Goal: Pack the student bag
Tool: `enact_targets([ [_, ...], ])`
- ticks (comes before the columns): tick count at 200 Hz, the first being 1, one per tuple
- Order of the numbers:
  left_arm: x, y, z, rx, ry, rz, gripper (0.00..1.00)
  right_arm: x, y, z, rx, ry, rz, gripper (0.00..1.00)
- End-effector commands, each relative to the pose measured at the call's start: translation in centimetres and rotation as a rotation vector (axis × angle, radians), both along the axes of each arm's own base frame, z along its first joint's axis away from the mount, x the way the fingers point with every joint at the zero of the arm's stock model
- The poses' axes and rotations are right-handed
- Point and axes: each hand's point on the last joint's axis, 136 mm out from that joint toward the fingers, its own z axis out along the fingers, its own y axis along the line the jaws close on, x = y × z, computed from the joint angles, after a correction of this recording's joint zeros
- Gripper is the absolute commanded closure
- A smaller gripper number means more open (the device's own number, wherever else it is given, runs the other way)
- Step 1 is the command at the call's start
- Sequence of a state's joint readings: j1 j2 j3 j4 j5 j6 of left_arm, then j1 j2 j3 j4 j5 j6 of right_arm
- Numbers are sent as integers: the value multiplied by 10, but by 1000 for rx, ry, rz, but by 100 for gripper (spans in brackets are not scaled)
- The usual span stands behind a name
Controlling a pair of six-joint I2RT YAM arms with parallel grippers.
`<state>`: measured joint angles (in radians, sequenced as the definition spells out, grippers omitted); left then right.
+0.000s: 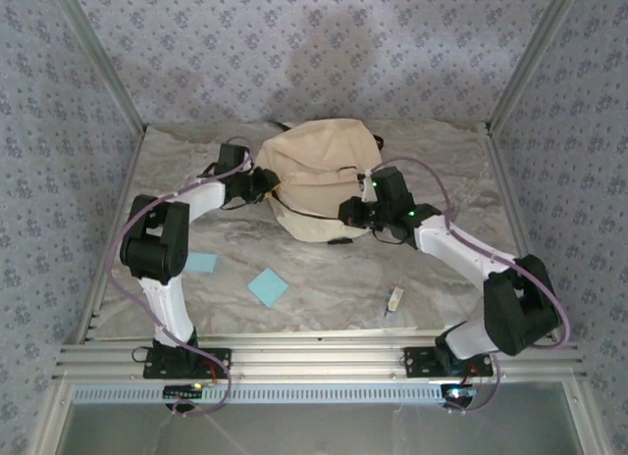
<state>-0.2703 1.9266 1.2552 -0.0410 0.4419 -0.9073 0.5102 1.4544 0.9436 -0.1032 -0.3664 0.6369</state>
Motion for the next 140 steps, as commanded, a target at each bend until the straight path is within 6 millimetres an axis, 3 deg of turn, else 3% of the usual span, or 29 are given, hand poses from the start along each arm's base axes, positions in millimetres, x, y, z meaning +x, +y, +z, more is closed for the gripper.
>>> enact_targets([
  [1,9,-8,28,-42,-57,-5,41,18,33,12,106,-7,24,100],
  [21,-5,1,38,-13,-50,-8,34,34,66,19,185,1,73,100],
  [54,-50,24,50,23,-14,-1,32,48,116,34,198,-16,182,100],
  [59,-57,29,52,38,-6,9,26,49,120,34,198,-17,192,100],
  [76,-80,47,56,88,9,44,25,58,126,33,203,-18,189,100],
  [79,-83,49,56,94,13,52,21,59,126,33,205,-19,187,100],
  [97,-100,55,56,77,32,93,19,65,127,32,213,-26,171,100],
  [122,-110,47,50,-56,75,156,19,65,129,32,223,-28,164,100],
  [140,-106,35,47,-135,78,184,19,62,131,30,229,-22,167,100],
])
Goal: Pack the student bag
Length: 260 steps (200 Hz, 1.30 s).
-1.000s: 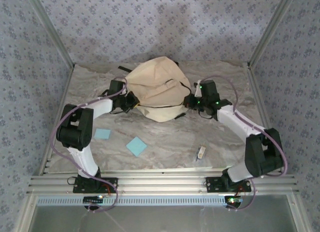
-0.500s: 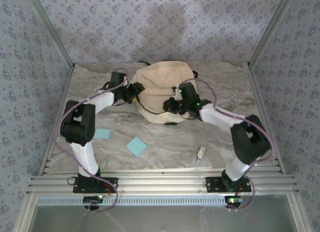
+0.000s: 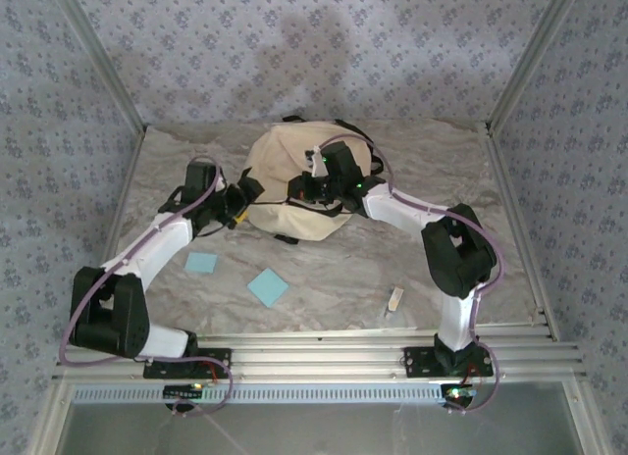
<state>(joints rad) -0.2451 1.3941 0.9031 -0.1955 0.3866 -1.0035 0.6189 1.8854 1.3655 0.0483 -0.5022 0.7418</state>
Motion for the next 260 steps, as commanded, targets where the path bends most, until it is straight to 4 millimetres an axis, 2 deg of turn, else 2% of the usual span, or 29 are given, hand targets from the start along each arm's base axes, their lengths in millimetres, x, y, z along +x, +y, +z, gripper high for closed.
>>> enact_targets([
  [1,0,-14,-10,-119,53,59,19,4,8,11,46,-19,2,100],
  [25,13,-29,-11,-143,37,66,20,-4,8,11,50,-13,8,100],
  [60,36,-51,-3,-187,-25,76,25,-17,1,9,59,0,-8,100],
  [82,43,-61,-7,-174,-37,69,34,-25,-4,8,76,10,-18,100],
  [92,45,-63,-15,-171,-27,70,49,-26,-5,15,91,4,-22,100],
  [95,46,-63,-17,-172,-24,72,54,-31,-9,3,75,25,-25,100],
  [121,44,-63,-35,-182,6,87,99,-40,-23,-5,31,38,-42,100],
  [127,44,-60,-37,-178,10,92,100,-42,-29,-10,14,48,-54,100],
  [145,43,-49,-38,-148,7,105,100,-47,-60,-35,-43,97,-134,100],
  [173,43,-26,-31,-99,-13,131,100,-53,-133,-80,-163,142,-324,100],
  [191,41,-17,-26,-77,-24,135,100,-39,-188,-96,-215,127,-461,100],
  [201,40,-15,-23,-70,-29,131,100,-26,-211,-98,-223,118,-515,100],
  [217,37,-13,-23,-58,-24,123,100,-2,-237,-95,-226,89,-565,100],
  [260,29,-6,-26,-16,-10,87,100,62,-270,-83,-261,52,-609,100],
])
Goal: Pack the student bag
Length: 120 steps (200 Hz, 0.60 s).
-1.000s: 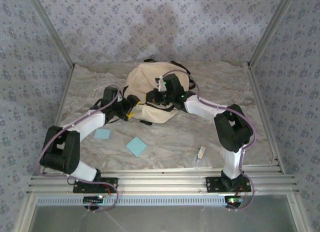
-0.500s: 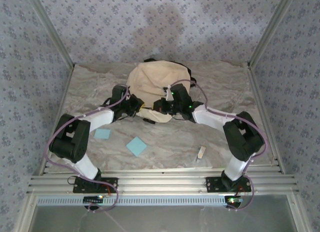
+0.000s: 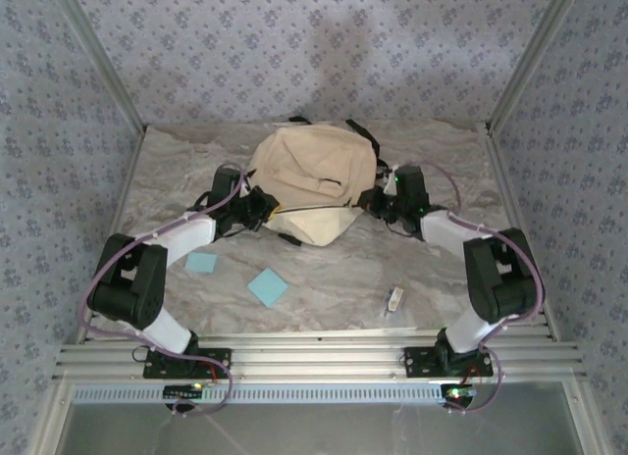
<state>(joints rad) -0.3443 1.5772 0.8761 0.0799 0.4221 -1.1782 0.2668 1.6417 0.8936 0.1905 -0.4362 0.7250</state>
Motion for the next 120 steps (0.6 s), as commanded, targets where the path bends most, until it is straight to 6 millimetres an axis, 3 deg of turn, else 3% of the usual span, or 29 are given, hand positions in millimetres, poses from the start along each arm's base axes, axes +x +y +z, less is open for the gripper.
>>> enact_targets([
  [1,13,47,7,123,-51,105,100,42,-79,-23,-180,31,-207,100],
  [22,16,60,3,159,-49,113,100,52,-79,-15,-140,22,-187,100],
  [44,26,74,-6,202,-39,120,100,42,-59,-5,-104,8,-129,100],
  [69,47,80,-12,230,-44,103,99,17,-14,6,-56,4,-33,100],
  [93,73,82,-9,236,-62,88,94,-11,48,17,-23,-10,92,100],
  [106,86,84,-5,235,-69,80,80,-21,78,22,3,-20,140,100],
  [120,95,82,2,211,-70,60,40,-27,106,29,38,-35,183,100],
])
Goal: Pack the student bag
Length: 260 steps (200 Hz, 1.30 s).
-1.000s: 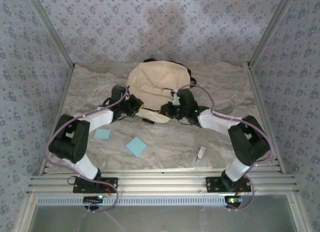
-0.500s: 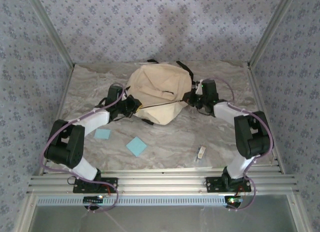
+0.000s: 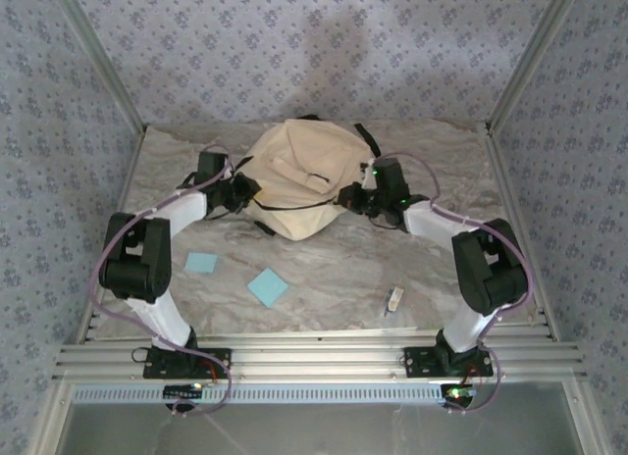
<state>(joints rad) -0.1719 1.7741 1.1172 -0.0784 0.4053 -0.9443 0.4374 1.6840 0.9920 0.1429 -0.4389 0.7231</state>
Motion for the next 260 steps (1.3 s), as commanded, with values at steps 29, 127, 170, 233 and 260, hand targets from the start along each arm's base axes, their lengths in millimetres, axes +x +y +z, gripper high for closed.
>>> enact_targets([
  [29,24,21,38,43,-56,22,3,-8,80,23,73,-33,94,100],
  [127,-94,18,44,-234,46,272,1,21,141,43,139,-74,186,100],
  [170,-67,-12,53,-256,-4,230,1,7,154,42,139,-64,221,100],
  [233,-23,-37,6,-264,10,232,67,-5,133,31,108,-42,180,100],
  [260,-27,-32,-9,-251,39,245,100,3,99,8,58,-12,100,100],
])
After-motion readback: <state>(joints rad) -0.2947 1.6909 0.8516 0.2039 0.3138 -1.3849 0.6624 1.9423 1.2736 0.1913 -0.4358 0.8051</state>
